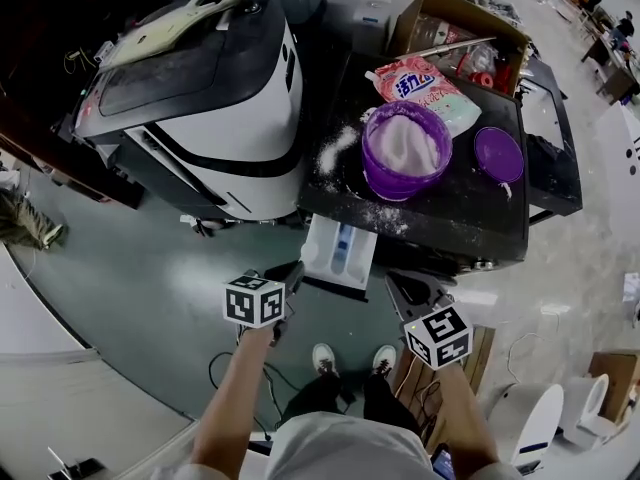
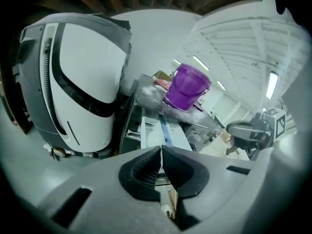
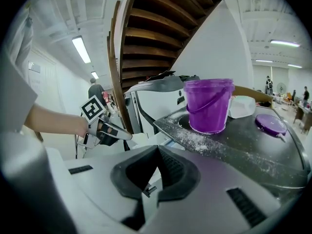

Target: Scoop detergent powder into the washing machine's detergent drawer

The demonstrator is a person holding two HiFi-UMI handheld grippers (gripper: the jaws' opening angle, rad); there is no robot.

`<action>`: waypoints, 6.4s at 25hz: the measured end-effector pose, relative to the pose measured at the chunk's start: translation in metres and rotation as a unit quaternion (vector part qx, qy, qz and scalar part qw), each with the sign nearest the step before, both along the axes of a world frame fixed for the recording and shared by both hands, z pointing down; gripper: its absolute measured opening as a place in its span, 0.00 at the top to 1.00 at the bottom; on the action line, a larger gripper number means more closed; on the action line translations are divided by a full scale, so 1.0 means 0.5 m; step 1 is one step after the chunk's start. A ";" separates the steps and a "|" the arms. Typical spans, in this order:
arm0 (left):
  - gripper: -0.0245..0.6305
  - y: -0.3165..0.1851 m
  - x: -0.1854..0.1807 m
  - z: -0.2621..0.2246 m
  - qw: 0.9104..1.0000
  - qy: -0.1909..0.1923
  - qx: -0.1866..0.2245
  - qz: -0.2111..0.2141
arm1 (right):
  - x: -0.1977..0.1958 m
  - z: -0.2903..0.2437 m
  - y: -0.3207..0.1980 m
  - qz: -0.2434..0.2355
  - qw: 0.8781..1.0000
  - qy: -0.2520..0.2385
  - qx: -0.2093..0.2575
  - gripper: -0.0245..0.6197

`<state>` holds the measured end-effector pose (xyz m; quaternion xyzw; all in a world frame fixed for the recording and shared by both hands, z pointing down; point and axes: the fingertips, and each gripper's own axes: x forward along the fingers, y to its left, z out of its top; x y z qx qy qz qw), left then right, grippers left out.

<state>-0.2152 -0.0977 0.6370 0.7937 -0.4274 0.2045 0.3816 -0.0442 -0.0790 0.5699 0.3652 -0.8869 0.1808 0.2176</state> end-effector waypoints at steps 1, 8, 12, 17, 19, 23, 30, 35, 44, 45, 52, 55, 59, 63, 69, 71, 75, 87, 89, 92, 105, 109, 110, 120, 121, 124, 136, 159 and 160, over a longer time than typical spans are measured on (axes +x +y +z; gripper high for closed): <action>0.94 0.000 0.002 0.002 1.000 -0.016 0.003 0.010 | 0.001 0.002 0.000 0.000 1.000 -0.001 -0.002 0.97; 0.94 -0.001 0.019 0.023 0.992 -0.106 0.018 0.064 | 0.015 0.001 -0.007 0.019 1.000 -0.012 -0.006 0.97; 0.94 -0.001 0.024 0.033 0.986 -0.143 0.024 0.087 | 0.026 0.006 -0.002 0.019 1.000 -0.009 -0.009 0.97; 0.94 0.001 0.029 0.042 0.979 -0.170 0.027 0.109 | 0.035 0.016 0.004 0.017 1.000 -0.006 -0.015 0.97; 0.94 0.005 0.031 0.044 0.973 -0.189 0.032 0.126 | 0.036 0.018 0.006 0.015 1.000 -0.004 -0.017 0.97; 0.94 0.010 0.036 0.043 0.960 -0.226 0.047 0.158 | 0.039 0.020 0.009 0.013 1.000 0.000 -0.018 0.97; 0.94 0.006 0.044 0.041 0.943 -0.264 0.069 0.188 | 0.049 0.023 0.017 0.020 1.000 0.003 -0.016 0.97; 0.94 0.004 0.052 0.045 0.922 -0.307 0.087 0.218 | 0.066 0.026 0.026 0.029 0.999 0.006 -0.015 0.97; 0.94 0.003 0.063 0.052 0.891 -0.361 0.112 0.250 | 0.084 0.029 0.034 0.036 0.999 0.009 -0.015 0.97; 0.94 0.003 0.064 0.052 0.888 -0.366 0.115 0.253 | 0.085 0.028 0.034 0.037 0.999 0.008 -0.014 0.97; 0.94 0.001 0.070 0.049 0.852 -0.417 0.151 0.279 | 0.086 0.029 0.040 0.040 0.999 0.006 -0.013 0.97; 0.94 0.002 0.072 0.047 0.837 -0.436 0.164 0.288 | 0.092 0.030 0.044 0.041 0.999 0.008 -0.014 0.97; 0.94 -0.002 0.072 0.038 0.824 -0.454 0.180 0.287 | 0.098 0.028 0.048 0.044 0.999 0.008 -0.013 0.97; 0.94 -0.012 0.075 0.019 0.807 -0.474 0.210 0.282 | 0.103 0.029 0.055 0.047 0.999 0.009 -0.013 0.97; 0.94 -0.018 0.091 -0.027 0.760 -0.515 0.281 0.281 | 0.110 0.027 0.062 0.049 0.999 0.006 -0.013 0.97; 0.94 -0.019 0.091 -0.035 0.751 -0.524 0.292 0.276 | 0.111 0.027 0.063 0.049 0.999 0.006 -0.013 0.97; 0.94 -0.024 0.090 -0.040 0.738 -0.537 0.306 0.271 | 0.116 0.028 0.066 0.050 0.999 0.008 -0.014 0.97; 0.94 -0.022 0.092 -0.053 0.689 -0.577 0.342 0.273 | 0.133 0.031 0.075 0.060 0.998 0.010 -0.015 0.97; 0.94 -0.019 0.095 -0.055 0.677 -0.585 0.351 0.276 | 0.134 0.031 0.077 0.061 0.998 0.010 -0.015 0.97; 0.94 -0.017 0.095 -0.056 0.668 -0.590 0.358 0.276 | 0.136 0.029 0.078 0.064 0.998 0.010 -0.014 0.97; 0.94 -0.022 0.054 -0.031 0.942 -0.253 0.207 0.078 | 0.136 0.023 0.082 0.074 0.997 0.003 -0.016 0.97; 0.94 -0.024 0.036 -0.026 0.985 -0.102 0.138 -0.006 | 0.140 0.020 0.084 0.077 0.997 0.002 -0.016 0.97; 0.94 -0.023 0.030 -0.025 0.989 -0.072 0.126 -0.022 | 0.140 0.018 0.085 0.078 0.997 0.000 -0.016 0.97; 0.94 0.002 0.019 -0.044 0.985 0.123 0.058 -0.104 | 0.138 -0.036 0.072 0.080 0.997 -0.020 0.006 0.97; 0.94 0.007 0.023 -0.052 0.988 0.107 0.066 -0.092 | 0.141 -0.048 0.068 0.079 0.997 -0.016 0.015 0.97; 0.94 0.015 0.030 -0.087 0.992 0.057 0.099 -0.062 | 0.150 -0.093 0.051 0.077 0.996 -0.016 0.039 0.97; 0.94 0.014 0.044 -0.312 0.971 -0.016 0.238 -0.026 | 0.189 -0.285 -0.009 0.064 0.988 -0.005 0.140 0.97; 0.94 0.059 0.062 -0.610 0.915 -0.050 0.400 -0.004 | 0.151 -0.507 0.004 0.030 0.966 -0.014 0.257 0.97; 0.94 0.062 0.063 -0.617 0.913 -0.051 0.405 -0.003 | 0.150 -0.509 0.004 0.030 0.965 -0.013 0.259 0.97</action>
